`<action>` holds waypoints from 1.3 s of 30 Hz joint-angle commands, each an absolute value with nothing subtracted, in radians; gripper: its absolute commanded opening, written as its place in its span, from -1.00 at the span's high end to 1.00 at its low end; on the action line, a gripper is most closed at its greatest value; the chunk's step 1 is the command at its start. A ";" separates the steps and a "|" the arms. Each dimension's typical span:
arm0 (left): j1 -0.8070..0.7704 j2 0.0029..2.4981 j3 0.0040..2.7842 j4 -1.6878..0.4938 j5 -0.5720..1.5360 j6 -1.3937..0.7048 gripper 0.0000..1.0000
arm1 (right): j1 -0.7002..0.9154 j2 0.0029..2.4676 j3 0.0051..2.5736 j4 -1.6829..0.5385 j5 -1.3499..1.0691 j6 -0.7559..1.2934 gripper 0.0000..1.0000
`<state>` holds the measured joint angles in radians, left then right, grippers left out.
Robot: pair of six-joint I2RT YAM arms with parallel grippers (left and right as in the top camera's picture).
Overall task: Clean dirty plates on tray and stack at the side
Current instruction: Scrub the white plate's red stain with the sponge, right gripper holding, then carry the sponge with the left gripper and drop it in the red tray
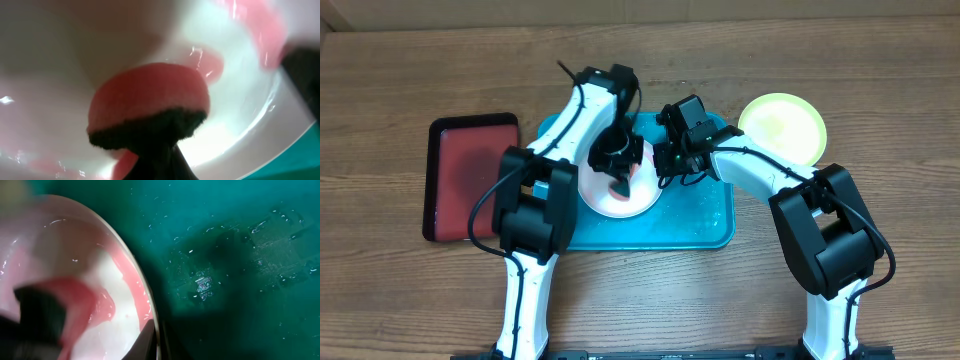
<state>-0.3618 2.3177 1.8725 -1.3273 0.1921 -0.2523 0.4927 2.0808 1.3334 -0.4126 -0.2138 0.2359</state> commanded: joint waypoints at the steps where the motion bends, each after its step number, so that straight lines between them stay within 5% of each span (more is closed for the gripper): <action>1: -0.380 2.337 1.874 -1.381 0.017 -0.187 0.92 | 0.487 2.124 1.312 -0.431 -0.150 0.235 0.91; 7: -0.378 2.337 1.874 -1.385 -0.369 -0.324 0.91 | 0.487 2.124 1.312 -0.431 -0.150 0.235 0.91; 11: -0.378 2.337 1.874 -1.280 -0.448 -0.409 0.92 | 0.487 2.124 1.312 -0.428 -0.150 0.235 0.91; 17: -0.382 2.337 1.874 -1.183 -0.025 -0.451 0.91 | 0.487 2.124 1.312 -0.428 -0.150 0.235 0.91; 23: -0.383 2.337 1.874 -1.249 0.334 -0.228 0.92 | 0.487 2.124 1.312 -0.429 -0.150 0.235 0.91; 28: -0.382 2.337 1.874 -1.374 0.068 -0.154 0.92 | 0.487 2.124 1.312 -0.431 -0.150 0.235 0.91; 34: -0.360 2.336 1.889 -1.471 -0.387 -0.372 0.92 | 0.487 2.124 1.312 -0.431 -0.150 0.235 0.91; 39: -0.340 2.330 1.985 -1.624 -0.561 -0.575 0.92 | 0.487 2.124 1.312 -0.430 -0.150 0.236 0.91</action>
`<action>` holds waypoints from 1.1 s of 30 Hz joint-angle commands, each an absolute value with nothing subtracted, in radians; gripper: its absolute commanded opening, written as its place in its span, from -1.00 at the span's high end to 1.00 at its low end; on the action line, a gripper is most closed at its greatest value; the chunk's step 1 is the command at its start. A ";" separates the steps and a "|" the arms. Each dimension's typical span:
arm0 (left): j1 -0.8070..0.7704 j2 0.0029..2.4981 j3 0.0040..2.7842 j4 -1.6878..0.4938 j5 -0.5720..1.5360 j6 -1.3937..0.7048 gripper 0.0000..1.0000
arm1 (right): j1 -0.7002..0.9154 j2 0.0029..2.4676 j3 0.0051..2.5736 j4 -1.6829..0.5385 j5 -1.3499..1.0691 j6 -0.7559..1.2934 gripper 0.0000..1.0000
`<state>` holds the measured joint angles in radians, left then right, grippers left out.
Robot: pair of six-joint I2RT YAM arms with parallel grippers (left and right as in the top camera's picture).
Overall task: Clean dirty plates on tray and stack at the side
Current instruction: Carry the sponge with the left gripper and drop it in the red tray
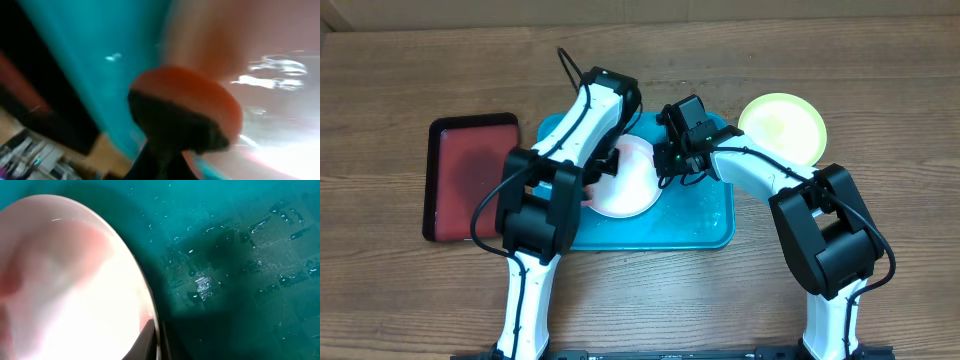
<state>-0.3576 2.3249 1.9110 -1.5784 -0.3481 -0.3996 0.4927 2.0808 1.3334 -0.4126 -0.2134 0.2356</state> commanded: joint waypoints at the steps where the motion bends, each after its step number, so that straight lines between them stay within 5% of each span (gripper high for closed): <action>1: -0.336 2.327 2.011 -1.650 -0.573 -0.612 0.92 | 0.487 2.124 1.312 -0.430 -0.150 0.236 0.91; 11: -0.271 2.147 2.220 -1.651 -0.484 -0.623 0.92 | 0.487 2.124 1.312 -0.443 -0.150 0.235 0.91; 19: -0.022 2.035 2.225 -1.544 -0.200 -0.469 0.92 | 0.487 2.124 1.312 -0.432 -0.150 0.235 0.91; 33: 0.319 2.172 1.922 -1.384 0.108 -0.343 0.91 | 0.487 2.124 1.312 -0.432 -0.150 0.236 0.91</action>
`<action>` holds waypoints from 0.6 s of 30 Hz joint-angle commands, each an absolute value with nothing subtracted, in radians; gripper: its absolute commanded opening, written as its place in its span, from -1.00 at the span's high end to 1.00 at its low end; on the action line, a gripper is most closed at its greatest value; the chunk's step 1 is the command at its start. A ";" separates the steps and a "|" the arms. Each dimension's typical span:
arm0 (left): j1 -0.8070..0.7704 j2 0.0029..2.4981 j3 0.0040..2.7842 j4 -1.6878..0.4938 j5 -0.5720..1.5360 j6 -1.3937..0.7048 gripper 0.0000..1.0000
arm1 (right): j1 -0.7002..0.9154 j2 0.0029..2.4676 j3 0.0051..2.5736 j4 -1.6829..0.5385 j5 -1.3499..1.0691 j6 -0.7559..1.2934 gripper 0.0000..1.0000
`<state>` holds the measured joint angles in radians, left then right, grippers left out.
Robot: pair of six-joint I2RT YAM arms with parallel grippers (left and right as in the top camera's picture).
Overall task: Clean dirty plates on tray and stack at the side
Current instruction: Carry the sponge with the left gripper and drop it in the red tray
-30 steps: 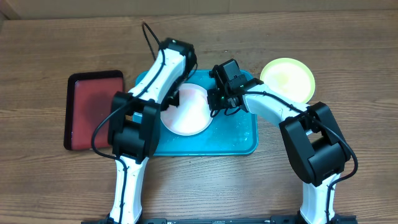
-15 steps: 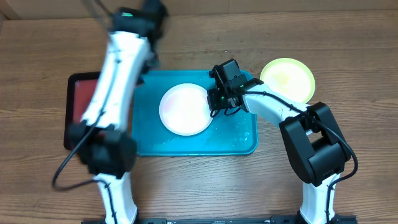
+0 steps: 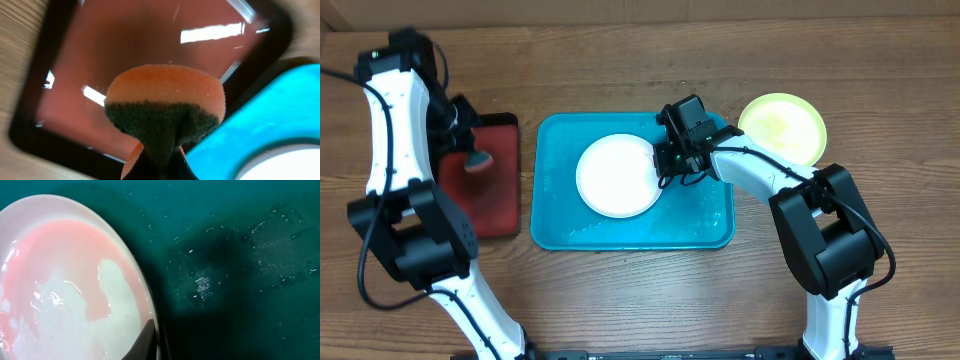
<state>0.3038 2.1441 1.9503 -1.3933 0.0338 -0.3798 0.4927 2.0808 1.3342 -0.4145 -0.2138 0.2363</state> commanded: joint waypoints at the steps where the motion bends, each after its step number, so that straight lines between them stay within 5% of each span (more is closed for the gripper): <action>1: 0.327 2.183 1.913 -1.373 0.099 -0.343 0.92 | 0.487 2.124 1.312 -0.432 -0.151 0.236 0.91; 5: 0.348 2.192 1.885 -1.325 0.075 -0.344 0.88 | 0.487 2.124 1.312 -0.432 -0.151 0.236 0.91; 18: 0.367 2.193 1.885 -1.301 0.075 -0.343 0.21 | 0.487 2.124 1.312 -0.439 -0.150 0.236 0.91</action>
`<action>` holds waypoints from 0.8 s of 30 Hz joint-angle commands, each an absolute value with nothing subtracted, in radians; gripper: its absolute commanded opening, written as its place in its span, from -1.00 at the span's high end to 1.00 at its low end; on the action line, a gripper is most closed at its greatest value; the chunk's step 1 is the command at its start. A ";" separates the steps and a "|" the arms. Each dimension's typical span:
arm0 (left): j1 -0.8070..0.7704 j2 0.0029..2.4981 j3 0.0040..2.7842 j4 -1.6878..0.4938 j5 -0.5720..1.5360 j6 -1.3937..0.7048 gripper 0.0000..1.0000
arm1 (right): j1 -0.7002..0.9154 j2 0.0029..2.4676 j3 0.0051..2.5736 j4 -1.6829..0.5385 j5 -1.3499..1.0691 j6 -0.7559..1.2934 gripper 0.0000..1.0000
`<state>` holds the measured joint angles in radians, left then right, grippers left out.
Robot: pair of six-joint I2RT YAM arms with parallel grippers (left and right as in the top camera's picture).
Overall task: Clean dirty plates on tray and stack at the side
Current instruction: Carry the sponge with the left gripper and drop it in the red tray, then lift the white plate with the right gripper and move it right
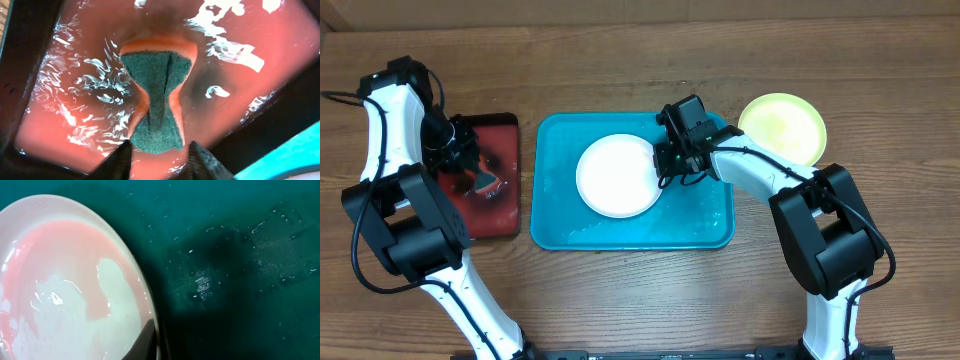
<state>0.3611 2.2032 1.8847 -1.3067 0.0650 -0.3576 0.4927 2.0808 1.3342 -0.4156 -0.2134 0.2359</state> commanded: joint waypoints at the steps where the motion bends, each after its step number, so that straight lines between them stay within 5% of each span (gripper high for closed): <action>1: 0.367 2.193 1.887 -1.304 0.084 -0.343 0.22 | 0.487 2.124 1.312 -0.440 -0.150 0.236 0.92; 8: 0.375 2.153 1.963 -1.335 0.352 -0.213 0.19 | 0.487 2.124 1.312 -0.440 -0.150 0.236 0.92; 13: 0.401 2.049 2.052 -1.298 0.371 -0.225 -0.12 | 0.494 2.103 1.353 -0.485 -0.199 0.236 0.92; 15: 0.413 2.005 2.062 -1.253 0.354 -0.224 -0.99 | 0.509 2.071 1.418 -0.561 -0.196 0.235 0.92; 24: 0.410 1.975 2.057 -1.230 0.355 -0.224 -1.00 | 0.658 1.961 1.718 -0.855 0.326 0.228 0.92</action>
